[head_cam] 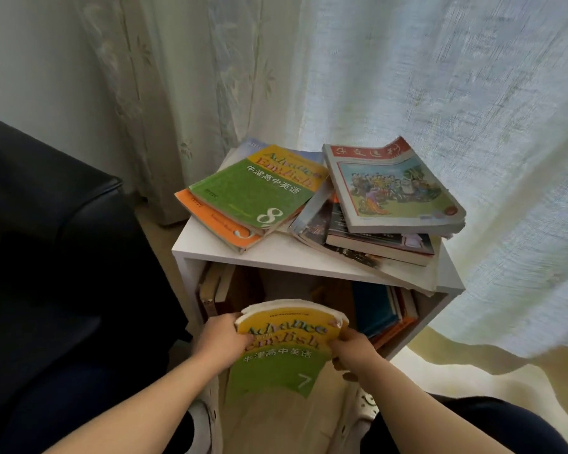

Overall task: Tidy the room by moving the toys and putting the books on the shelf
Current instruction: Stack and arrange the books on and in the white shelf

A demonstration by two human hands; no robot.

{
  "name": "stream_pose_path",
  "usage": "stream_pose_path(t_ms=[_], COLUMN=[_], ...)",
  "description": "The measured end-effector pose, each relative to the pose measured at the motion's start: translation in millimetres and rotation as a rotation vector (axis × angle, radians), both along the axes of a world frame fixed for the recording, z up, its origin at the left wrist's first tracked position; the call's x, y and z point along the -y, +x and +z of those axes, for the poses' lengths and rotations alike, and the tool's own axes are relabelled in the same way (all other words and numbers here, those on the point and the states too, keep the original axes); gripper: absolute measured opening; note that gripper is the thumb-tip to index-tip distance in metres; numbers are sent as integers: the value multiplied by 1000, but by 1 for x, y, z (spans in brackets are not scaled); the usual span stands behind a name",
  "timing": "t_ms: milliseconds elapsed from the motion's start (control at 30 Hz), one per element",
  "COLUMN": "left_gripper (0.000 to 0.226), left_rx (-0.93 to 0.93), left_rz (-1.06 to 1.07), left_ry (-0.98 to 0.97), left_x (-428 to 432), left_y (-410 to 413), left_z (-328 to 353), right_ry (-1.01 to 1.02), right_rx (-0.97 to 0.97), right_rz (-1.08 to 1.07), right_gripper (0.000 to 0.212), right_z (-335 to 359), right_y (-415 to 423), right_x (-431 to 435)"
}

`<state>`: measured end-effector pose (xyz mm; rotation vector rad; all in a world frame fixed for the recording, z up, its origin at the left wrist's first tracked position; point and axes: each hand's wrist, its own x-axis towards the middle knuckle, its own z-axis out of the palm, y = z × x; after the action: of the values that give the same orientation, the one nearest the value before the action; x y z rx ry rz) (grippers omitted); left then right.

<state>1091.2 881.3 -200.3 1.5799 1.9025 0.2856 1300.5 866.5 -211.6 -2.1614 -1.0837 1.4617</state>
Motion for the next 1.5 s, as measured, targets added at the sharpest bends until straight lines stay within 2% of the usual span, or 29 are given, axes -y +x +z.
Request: stream_pose_path(t_ms=[100, 300, 433, 633, 867, 967, 1133, 1233, 1367, 1500], left_gripper=[21, 24, 21, 25, 35, 35, 38, 40, 44, 68], left_rx=[-24, -26, 97, 172, 134, 195, 184, 228, 251, 277], left_rz=[48, 96, 311, 345, 237, 219, -10, -159, -225, -318], left_ry=[31, 135, 67, -10, -58, -65, -114, -162, -202, -239], left_x=[-3, -22, -47, -63, -52, -51, -50, -49, -51, -47], left_y=[3, 37, 69, 118, 150, 161, 185, 199, 203, 201], left_z=[-3, 4, 2, -11, -30, -29, -33, -42, -51, -53], right_ry=[-34, -133, -109, -97, -129, -139, -137, -160, -168, -144], right_rx=[7, -20, -40, -85, -110, -117, -115, -116, -139, -129], right_rz=[-13, -76, -106, -155, -207, -212, -253, -276, -298, -298], right_gripper=[24, 14, 12, 15, 19, 26, 23, 31, 35, 21], right_z=[5, 14, 21, 21, 6, 2, -3, -7, -11, -10], right_y=[6, 31, 46, 65, 75, 80, 85, 87, 90, 94], right_x=[-3, -3, -2, -6, -20, -21, -21, -20, -18, -18])
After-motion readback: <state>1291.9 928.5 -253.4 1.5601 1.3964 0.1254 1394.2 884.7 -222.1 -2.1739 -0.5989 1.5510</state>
